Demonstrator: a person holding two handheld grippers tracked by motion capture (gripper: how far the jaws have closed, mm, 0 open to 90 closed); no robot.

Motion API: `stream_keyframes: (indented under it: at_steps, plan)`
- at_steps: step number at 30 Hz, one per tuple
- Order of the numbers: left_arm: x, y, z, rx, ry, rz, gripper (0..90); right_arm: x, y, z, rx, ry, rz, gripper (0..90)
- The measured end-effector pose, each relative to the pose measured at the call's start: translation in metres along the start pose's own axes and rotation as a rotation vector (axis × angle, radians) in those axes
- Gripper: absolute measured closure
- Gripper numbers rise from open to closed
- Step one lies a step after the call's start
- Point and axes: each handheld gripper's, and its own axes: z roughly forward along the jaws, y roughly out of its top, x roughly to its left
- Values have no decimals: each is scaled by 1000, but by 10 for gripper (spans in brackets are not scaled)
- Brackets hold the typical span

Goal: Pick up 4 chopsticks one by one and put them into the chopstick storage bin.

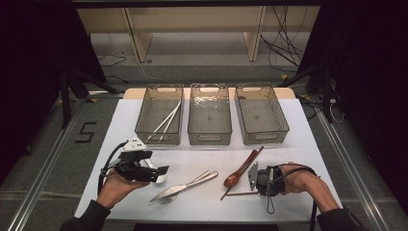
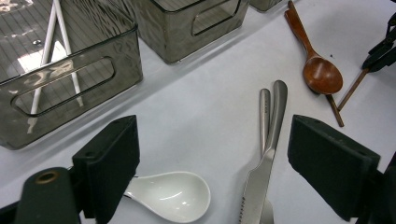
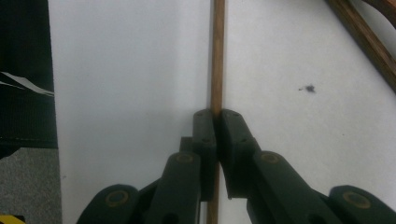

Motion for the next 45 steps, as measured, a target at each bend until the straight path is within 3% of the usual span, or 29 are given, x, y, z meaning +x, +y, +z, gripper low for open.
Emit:
stream_keyframes:
  at_steps: [14, 35, 40, 45]
  plan:
    - [0, 0, 1, 5, -5, -2, 163, 3, 1, -7, -18, 18, -1, 861]
    - [-6, 2, 3, 7, -28, 15, 162, 10, 21, -36, -111, -98, -27, 861]
    - [-12, 6, 7, 12, -41, 38, 161, 9, 28, -40, -136, -135, -43, 861]
    - [-21, 12, 15, 24, -62, 67, 160, 9, 37, -43, -128, -147, -63, 861]
